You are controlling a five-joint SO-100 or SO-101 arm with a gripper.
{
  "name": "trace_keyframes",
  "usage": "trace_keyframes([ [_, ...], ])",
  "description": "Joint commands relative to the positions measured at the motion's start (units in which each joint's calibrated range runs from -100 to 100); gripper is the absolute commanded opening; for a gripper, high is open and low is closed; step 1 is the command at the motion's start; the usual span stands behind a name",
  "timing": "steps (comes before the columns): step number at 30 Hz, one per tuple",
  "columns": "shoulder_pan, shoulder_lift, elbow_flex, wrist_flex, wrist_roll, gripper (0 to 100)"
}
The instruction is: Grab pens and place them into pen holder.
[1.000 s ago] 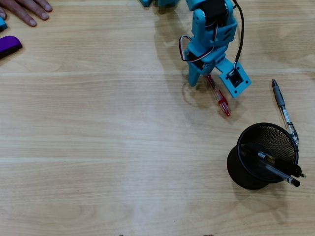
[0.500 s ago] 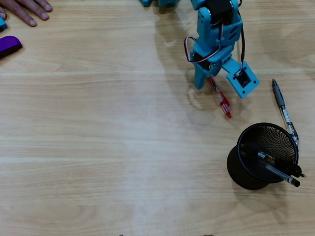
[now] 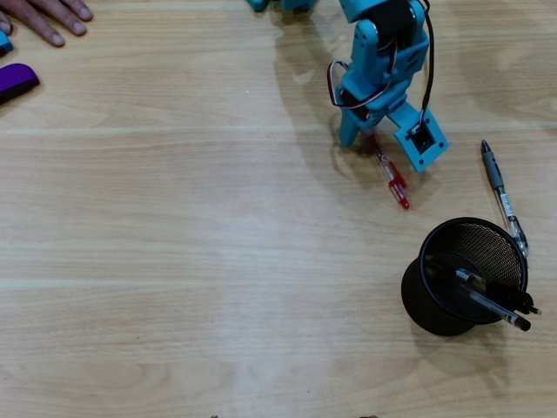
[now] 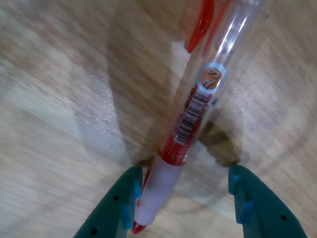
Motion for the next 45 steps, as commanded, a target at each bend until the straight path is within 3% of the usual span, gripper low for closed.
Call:
trace_keyframes([
  [1, 0.5, 2.1, -0.2, 0.0, -0.3, 20],
  [3, 0.5, 3.2, -0.2, 0.0, -0.3, 16],
  [5, 0.9, 3.5, -0.3, -0.1, -0.8, 2],
  [13, 2.1, -6.7, -10.8, 2.9, -0.8, 2],
  [20, 6.0, -13.2, -29.9, 1.1, -1.1, 2],
  [24, 6.3, -4.7, -40.4, -21.5, -5.5, 2],
  [28, 5.5, 5.9, -40.5, -47.6, -9.8, 2],
  [31, 4.9, 12.1, -40.5, -60.1, -11.9, 2],
  [42, 3.8, 19.7, -35.5, -65.0, -13.2, 2],
  [45, 3.8, 19.7, -31.7, -74.2, -12.0, 15],
])
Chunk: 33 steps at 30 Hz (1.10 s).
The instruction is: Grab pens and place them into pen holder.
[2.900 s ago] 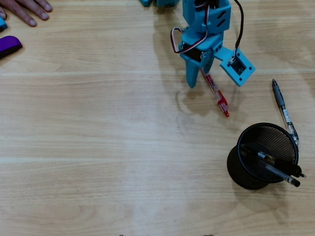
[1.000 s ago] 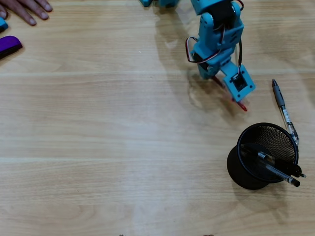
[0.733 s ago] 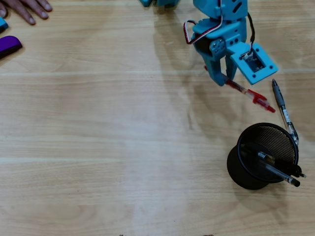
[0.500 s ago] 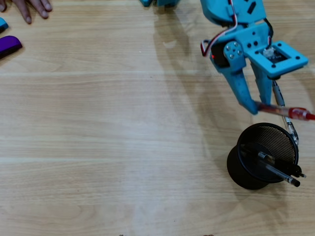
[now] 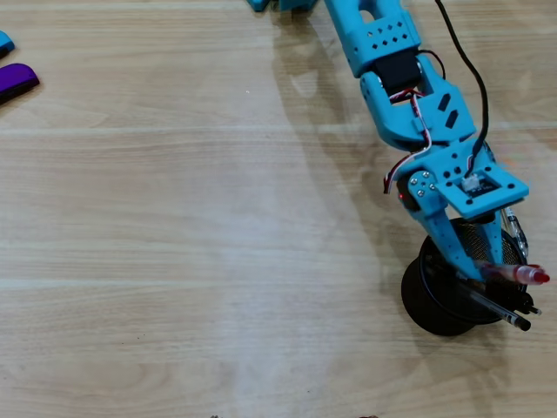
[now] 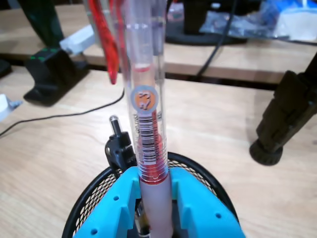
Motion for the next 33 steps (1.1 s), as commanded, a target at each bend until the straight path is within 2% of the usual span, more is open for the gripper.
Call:
trace_keyframes([
  [1, -0.3, -0.6, 3.1, -14.1, 1.7, 15],
  [3, -0.1, -0.6, 6.3, -21.4, 2.4, 17],
  [6, 0.0, -1.4, 10.1, -26.9, 2.6, 19],
  [12, -0.9, -4.6, 11.3, -24.7, 3.9, 15],
  [13, -1.4, -6.9, 11.3, -20.4, 5.3, 14],
  [14, -3.6, -13.1, 10.0, -4.2, 9.4, 13],
  [17, -7.0, -23.1, 2.3, 34.5, 15.4, 13],
  [19, -9.2, -25.2, -3.8, 60.6, 15.9, 14],
  [21, -11.1, -23.3, -7.8, 74.0, 13.3, 15],
  [24, -15.3, -19.5, -8.7, 80.3, 6.8, 15],
  [29, -23.3, -12.3, -10.2, 80.0, -7.2, 15],
  [33, -25.1, -6.0, -15.6, 76.5, -10.1, 15],
])
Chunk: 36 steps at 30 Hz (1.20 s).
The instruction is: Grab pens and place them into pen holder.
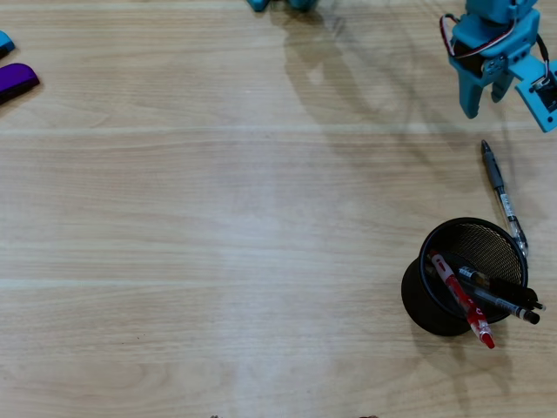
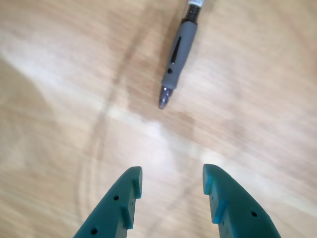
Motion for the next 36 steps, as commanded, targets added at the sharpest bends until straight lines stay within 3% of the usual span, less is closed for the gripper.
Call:
trace_keyframes([
  [1, -1.0, 4.2, -7.9, -2.9, -2.9, 15],
  [11, 0.6, 15.8, -15.0, -17.1, -2.9, 15],
  [22, 5.1, 21.4, -15.1, -17.3, -0.5, 15],
  [32, 3.4, 29.8, -14.5, -29.8, -0.9, 14],
  [36, 3.6, 30.8, -14.4, -29.2, -0.9, 0],
])
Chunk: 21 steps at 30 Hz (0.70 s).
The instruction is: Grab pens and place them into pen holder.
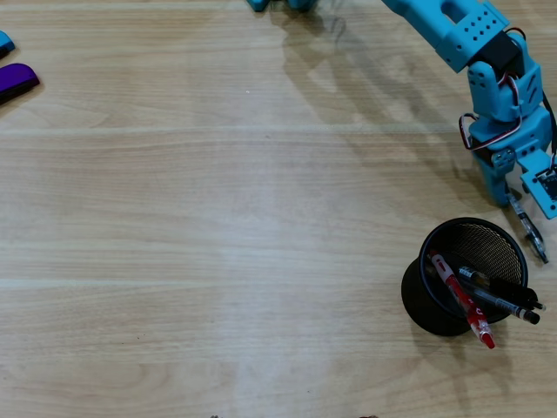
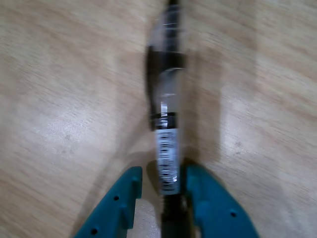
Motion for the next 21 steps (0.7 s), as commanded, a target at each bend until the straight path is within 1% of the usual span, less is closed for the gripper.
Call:
trace_keyframes([
  [1, -0.1, 0.8, 0.3, -0.1, -0.1, 3],
  [3, 0.1, 0.7, 0.4, -0.1, -0.1, 1],
  [7, 0.6, -0.9, 0.4, 0.0, 0.5, 2],
  [12, 1.6, -7.6, -3.4, -0.7, 5.9, 2],
  [14, 2.5, -12.5, -8.4, -0.7, 10.1, 2],
  [16, 4.1, -17.4, -15.8, -2.6, 16.4, 2],
  [18, 5.9, -20.8, -23.4, -8.0, 23.7, 2],
  [19, 6.8, -22.3, -26.0, -11.1, 26.3, 2],
  [20, 7.9, -23.3, -26.5, -13.8, 26.8, 2],
  [21, 9.6, -24.3, -26.0, -15.7, 26.1, 2],
])
